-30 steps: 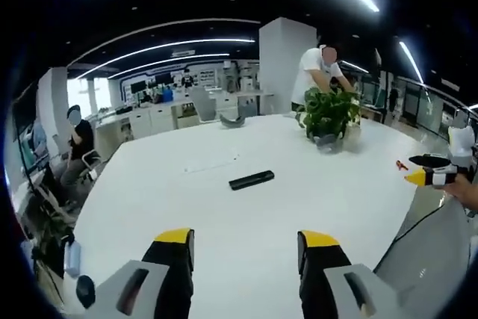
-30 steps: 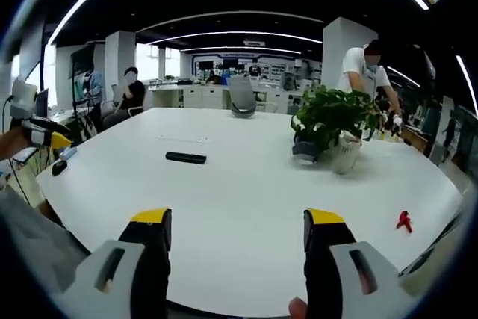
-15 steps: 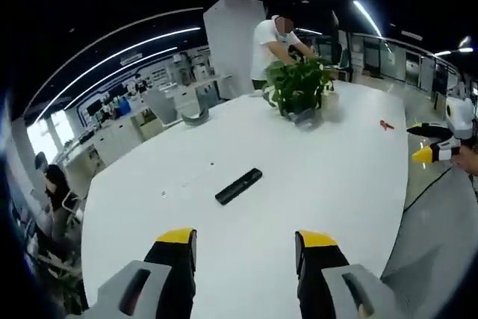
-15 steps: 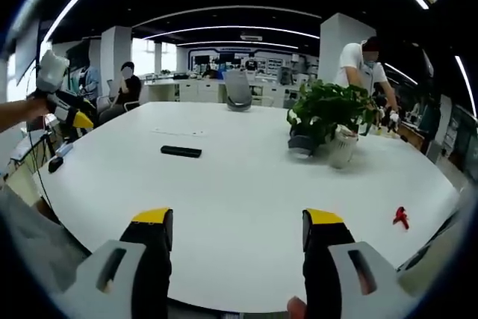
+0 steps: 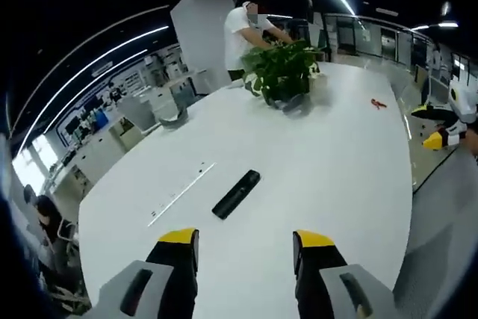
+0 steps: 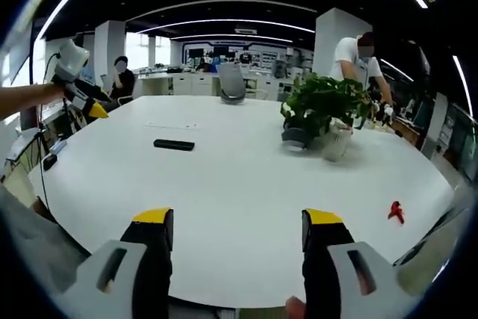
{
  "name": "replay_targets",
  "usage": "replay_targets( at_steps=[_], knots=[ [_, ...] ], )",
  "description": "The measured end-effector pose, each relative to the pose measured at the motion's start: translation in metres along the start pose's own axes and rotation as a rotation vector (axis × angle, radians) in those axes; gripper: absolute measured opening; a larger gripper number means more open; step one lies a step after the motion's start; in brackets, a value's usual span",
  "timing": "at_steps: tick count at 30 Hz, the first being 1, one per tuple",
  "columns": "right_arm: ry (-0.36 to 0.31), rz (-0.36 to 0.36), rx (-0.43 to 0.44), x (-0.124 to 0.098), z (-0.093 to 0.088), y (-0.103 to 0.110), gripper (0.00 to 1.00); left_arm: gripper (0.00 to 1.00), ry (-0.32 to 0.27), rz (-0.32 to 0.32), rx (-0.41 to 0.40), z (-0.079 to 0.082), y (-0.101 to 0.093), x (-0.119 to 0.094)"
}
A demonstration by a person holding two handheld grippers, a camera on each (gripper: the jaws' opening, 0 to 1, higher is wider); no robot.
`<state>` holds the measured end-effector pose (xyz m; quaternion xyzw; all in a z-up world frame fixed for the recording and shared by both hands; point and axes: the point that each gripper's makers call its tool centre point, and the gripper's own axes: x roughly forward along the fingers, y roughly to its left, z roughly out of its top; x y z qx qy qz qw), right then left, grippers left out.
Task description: Press the specified remote control buttons in sequence, fully releasing each button before pressing the next.
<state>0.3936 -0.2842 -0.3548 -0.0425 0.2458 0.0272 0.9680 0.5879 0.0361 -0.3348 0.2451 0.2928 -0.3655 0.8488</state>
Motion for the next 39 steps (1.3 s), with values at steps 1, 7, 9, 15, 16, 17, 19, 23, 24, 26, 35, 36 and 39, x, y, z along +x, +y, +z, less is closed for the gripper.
replay_targets(
  at_steps=[1,7,9,15,16,17,19,23,24,26,35,36,39],
  knots=[
    [0.003,-0.002,0.001,0.0,-0.001,-0.001,0.72,0.52,0.002,-0.004,0.005,0.0,0.001,0.003],
    [0.02,-0.008,-0.001,0.001,-0.003,-0.001,0.71,0.5,0.025,-0.029,0.052,0.003,0.008,0.02],
    [0.026,-0.007,-0.005,0.002,-0.005,-0.001,0.71,0.5,0.033,-0.038,0.062,0.004,0.01,0.025],
    [0.041,-0.01,-0.019,0.003,-0.007,0.0,0.7,0.48,0.056,-0.065,0.124,0.006,0.019,0.046],
    [0.044,-0.011,-0.019,0.003,-0.008,-0.001,0.7,0.48,0.061,-0.068,0.128,0.006,0.022,0.051],
    [0.049,-0.011,-0.019,0.003,-0.008,-0.001,0.7,0.48,0.06,-0.08,0.134,0.007,0.023,0.055],
    [0.055,-0.013,-0.02,0.004,-0.01,-0.001,0.7,0.48,0.073,-0.097,0.138,0.006,0.026,0.064],
    [0.069,-0.017,-0.022,0.005,-0.012,-0.002,0.69,0.47,0.097,-0.116,0.174,0.006,0.032,0.082],
    [0.071,-0.018,-0.021,0.005,-0.013,-0.002,0.69,0.46,0.101,-0.122,0.179,0.006,0.033,0.086],
    [0.077,-0.02,-0.019,0.005,-0.014,-0.002,0.68,0.45,0.108,-0.137,0.196,0.008,0.035,0.097],
    [0.108,-0.026,-0.034,0.007,-0.018,-0.002,0.66,0.4,0.132,-0.208,0.279,0.008,0.041,0.142],
    [0.111,-0.027,-0.033,0.007,-0.019,-0.002,0.66,0.4,0.137,-0.216,0.282,0.007,0.04,0.146],
    [0.12,-0.032,-0.024,0.007,-0.021,-0.004,0.65,0.4,0.172,-0.236,0.31,0.0,0.04,0.158]
  ],
)
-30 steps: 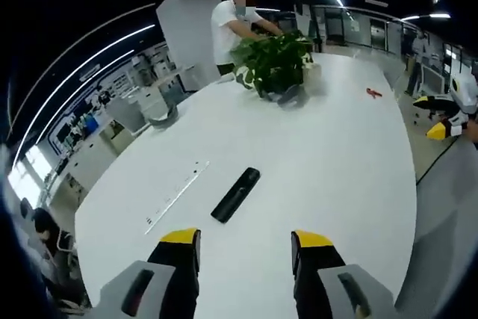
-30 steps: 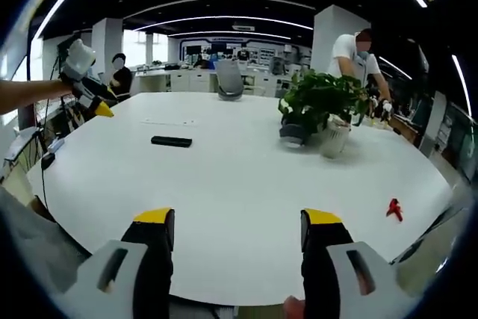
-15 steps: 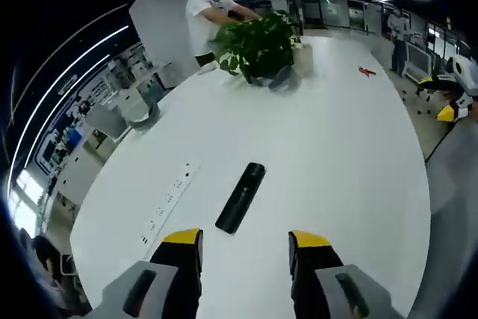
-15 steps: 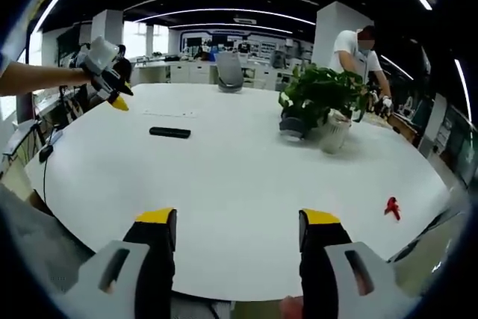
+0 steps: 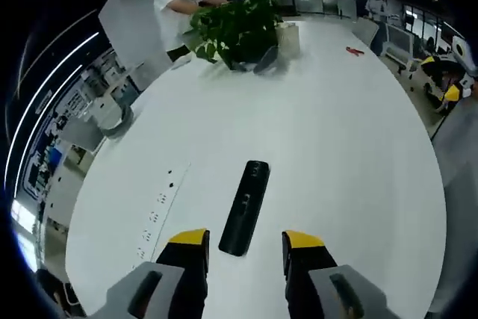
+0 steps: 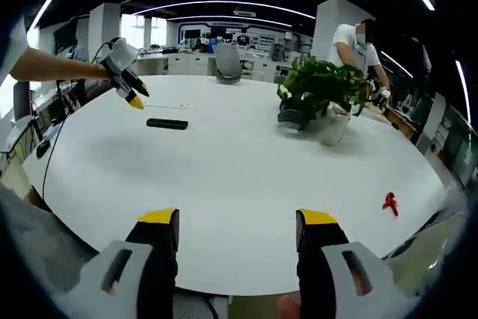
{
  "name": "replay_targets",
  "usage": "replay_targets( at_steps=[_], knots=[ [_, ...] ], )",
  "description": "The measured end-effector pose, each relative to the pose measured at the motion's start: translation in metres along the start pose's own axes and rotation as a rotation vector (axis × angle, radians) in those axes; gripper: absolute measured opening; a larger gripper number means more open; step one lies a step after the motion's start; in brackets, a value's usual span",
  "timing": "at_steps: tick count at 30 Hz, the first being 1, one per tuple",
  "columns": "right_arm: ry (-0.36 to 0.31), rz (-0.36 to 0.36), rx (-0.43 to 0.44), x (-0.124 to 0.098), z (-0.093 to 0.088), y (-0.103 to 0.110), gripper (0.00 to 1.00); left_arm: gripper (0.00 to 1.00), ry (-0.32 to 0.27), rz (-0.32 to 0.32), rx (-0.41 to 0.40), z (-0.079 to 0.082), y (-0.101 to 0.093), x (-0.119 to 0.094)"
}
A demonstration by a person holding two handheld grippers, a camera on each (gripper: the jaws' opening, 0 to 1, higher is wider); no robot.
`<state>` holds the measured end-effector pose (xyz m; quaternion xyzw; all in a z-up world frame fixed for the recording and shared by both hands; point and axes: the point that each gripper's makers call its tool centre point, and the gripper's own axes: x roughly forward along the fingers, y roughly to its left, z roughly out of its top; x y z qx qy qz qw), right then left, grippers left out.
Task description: Press the specified remote control buttons in sequence, fully releasing each button before pressing the next.
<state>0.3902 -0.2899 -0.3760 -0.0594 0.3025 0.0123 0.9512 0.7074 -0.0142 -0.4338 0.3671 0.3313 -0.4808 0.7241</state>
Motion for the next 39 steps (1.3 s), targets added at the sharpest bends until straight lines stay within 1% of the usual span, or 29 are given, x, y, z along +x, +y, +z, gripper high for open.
replay_targets(
  at_steps=[3,7,9,10,15,17,20,22,27,29,31,33,36,39],
  knots=[
    [-0.009,-0.009,0.019,-0.001,0.001,-0.004,0.65,0.4,0.013,-0.01,0.012,-0.003,0.005,0.013],
    [0.011,-0.019,0.028,0.0,-0.004,-0.007,0.64,0.4,0.033,-0.03,0.02,-0.009,0.009,0.026],
    [0.003,-0.02,0.029,0.0,-0.003,-0.007,0.64,0.39,0.039,-0.058,0.016,-0.012,0.009,0.033],
    [0.004,-0.024,0.026,0.0,-0.003,-0.008,0.64,0.39,0.041,-0.072,0.001,-0.013,0.009,0.037],
    [0.013,-0.027,0.032,0.001,-0.005,-0.01,0.63,0.39,0.1,-0.09,0.029,-0.023,0.011,0.054],
    [0.016,-0.029,0.032,0.001,-0.006,-0.01,0.63,0.39,0.11,-0.094,0.029,-0.024,0.013,0.059],
    [0.024,-0.033,0.03,0.002,-0.008,-0.01,0.62,0.37,0.134,-0.126,0.008,-0.029,0.011,0.067],
    [0.026,-0.034,0.026,0.002,-0.008,-0.01,0.62,0.35,0.138,-0.137,0.012,-0.03,0.012,0.073],
    [0.027,-0.043,0.032,0.002,-0.008,-0.013,0.62,0.28,0.147,-0.174,-0.005,-0.03,0.009,0.078],
    [0.027,-0.045,0.033,0.002,-0.009,-0.013,0.62,0.27,0.155,-0.18,0.014,-0.032,0.009,0.08],
    [0.028,-0.045,0.031,0.002,-0.009,-0.013,0.62,0.25,0.167,-0.183,0.006,-0.034,0.01,0.082],
    [0.028,-0.044,0.028,0.002,-0.009,-0.013,0.62,0.26,0.161,-0.197,-0.025,-0.033,0.01,0.082],
    [0.038,-0.042,0.025,0.002,-0.01,-0.012,0.61,0.25,0.156,-0.21,-0.026,-0.033,0.008,0.082],
    [0.031,-0.042,0.021,0.003,-0.01,-0.01,0.61,0.25,0.155,-0.22,-0.019,-0.033,0.008,0.082]
  ],
)
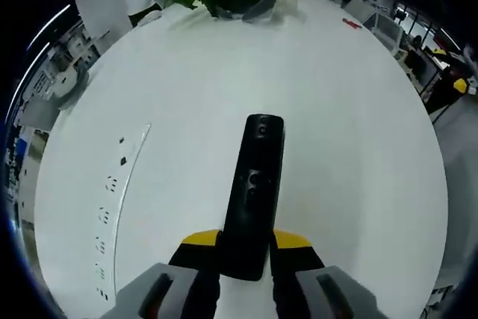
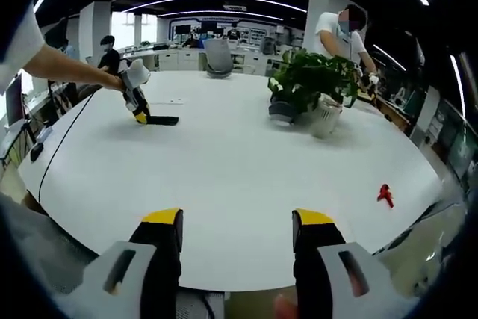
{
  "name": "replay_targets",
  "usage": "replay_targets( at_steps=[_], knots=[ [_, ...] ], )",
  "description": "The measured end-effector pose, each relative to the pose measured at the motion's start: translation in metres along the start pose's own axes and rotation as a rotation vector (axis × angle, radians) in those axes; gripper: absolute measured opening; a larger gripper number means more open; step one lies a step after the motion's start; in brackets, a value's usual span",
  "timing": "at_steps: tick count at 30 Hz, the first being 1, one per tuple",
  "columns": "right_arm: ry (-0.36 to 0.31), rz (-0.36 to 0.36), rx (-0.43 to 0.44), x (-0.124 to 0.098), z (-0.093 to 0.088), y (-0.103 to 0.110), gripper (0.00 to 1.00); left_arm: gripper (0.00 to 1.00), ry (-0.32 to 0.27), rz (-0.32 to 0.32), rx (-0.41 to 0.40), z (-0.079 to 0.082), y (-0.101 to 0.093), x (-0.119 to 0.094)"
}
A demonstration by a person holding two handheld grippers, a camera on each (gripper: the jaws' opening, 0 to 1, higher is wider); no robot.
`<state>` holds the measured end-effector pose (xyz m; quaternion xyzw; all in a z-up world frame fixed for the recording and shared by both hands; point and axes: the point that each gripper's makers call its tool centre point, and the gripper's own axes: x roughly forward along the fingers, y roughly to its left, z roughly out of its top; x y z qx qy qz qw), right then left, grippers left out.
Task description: Press the specified remote control buttons in sequence, fully releasing each button before pressing the next.
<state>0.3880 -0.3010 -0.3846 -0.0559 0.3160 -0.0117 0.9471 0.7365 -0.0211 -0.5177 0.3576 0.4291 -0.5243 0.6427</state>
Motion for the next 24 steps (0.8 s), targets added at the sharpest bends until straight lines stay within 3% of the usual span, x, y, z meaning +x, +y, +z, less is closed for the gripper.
replay_targets(
  at_steps=[24],
  knots=[
    [-0.024,0.003,-0.015,-0.0028,0.0046,0.0012,0.6,0.23,0.081,-0.002,0.075,0.0012,-0.0074,0.0008]
  ],
)
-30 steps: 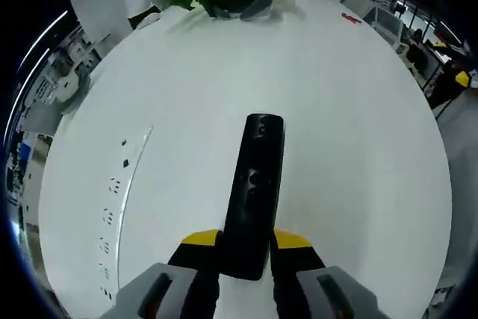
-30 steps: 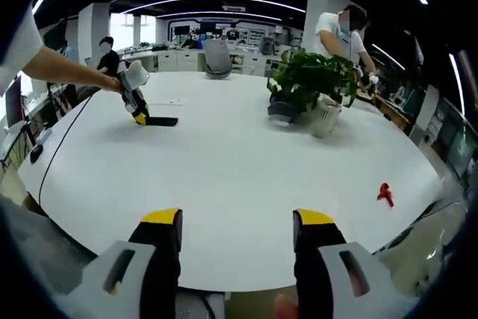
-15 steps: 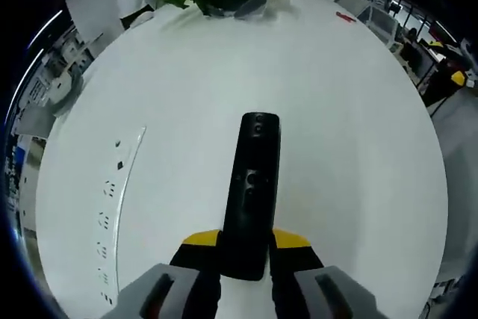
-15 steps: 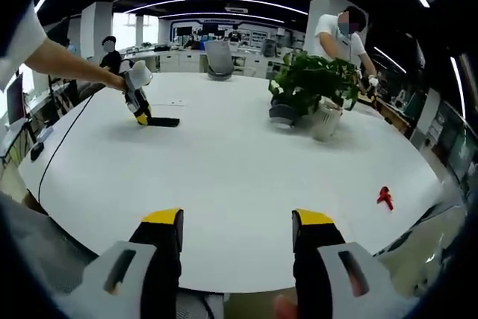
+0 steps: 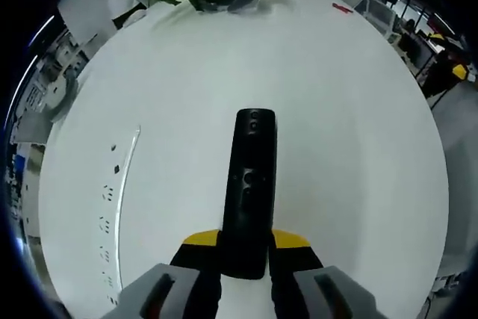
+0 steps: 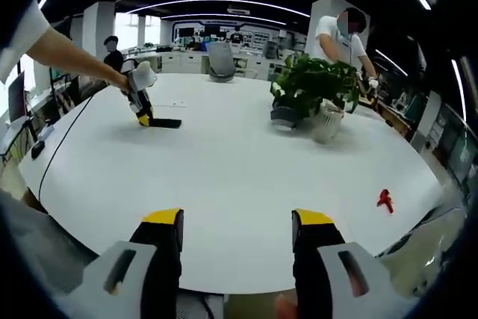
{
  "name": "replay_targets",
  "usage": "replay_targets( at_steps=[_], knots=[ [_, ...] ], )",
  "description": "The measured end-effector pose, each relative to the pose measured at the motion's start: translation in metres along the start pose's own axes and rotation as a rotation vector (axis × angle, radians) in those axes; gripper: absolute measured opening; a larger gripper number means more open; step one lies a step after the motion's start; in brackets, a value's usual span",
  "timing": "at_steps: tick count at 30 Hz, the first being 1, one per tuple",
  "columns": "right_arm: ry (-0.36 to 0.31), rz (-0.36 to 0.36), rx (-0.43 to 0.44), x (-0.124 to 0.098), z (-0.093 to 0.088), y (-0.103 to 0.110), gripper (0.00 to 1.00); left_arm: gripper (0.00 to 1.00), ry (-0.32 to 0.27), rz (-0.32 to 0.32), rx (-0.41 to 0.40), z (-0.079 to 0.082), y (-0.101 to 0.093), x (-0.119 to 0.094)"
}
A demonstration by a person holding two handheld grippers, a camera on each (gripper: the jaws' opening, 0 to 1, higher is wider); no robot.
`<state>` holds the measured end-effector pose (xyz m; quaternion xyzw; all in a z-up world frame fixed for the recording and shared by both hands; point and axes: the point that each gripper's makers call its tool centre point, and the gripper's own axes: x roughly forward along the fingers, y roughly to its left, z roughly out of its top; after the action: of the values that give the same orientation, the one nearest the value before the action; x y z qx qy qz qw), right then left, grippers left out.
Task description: Press the specified remote control buttons in sequence, fully releasing each button before pressing the next.
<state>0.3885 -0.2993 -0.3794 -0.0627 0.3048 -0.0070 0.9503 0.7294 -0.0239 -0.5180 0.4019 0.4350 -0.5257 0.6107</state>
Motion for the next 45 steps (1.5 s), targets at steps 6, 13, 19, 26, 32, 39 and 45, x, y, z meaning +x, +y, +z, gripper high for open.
replay_targets(
  at_steps=[6,13,19,26,32,39,45],
  knots=[
    [-0.01,-0.008,0.003,-0.001,0.002,-0.002,0.6,0.23,0.035,0.004,-0.001,0.0,-0.004,0.001],
    [-0.026,-0.009,0.004,-0.003,0.006,-0.003,0.61,0.23,0.082,0.007,-0.005,0.0,-0.009,0.001],
    [-0.038,-0.014,0.01,-0.004,0.008,-0.004,0.6,0.23,0.101,0.009,-0.011,0.0,-0.016,0.0],
    [-0.056,-0.012,0.018,-0.005,0.011,-0.004,0.6,0.23,0.142,0.001,0.012,-0.003,-0.023,0.001],
    [-0.071,-0.008,0.028,-0.007,0.013,-0.005,0.6,0.23,0.198,-0.011,0.071,-0.006,-0.039,0.001],
    [-0.088,-0.004,0.034,-0.009,0.015,-0.005,0.6,0.23,0.229,-0.014,0.087,-0.009,-0.053,0.0],
    [-0.101,0.002,0.041,-0.01,0.017,-0.004,0.6,0.23,0.231,-0.015,0.11,-0.014,-0.07,-0.001]
  ],
)
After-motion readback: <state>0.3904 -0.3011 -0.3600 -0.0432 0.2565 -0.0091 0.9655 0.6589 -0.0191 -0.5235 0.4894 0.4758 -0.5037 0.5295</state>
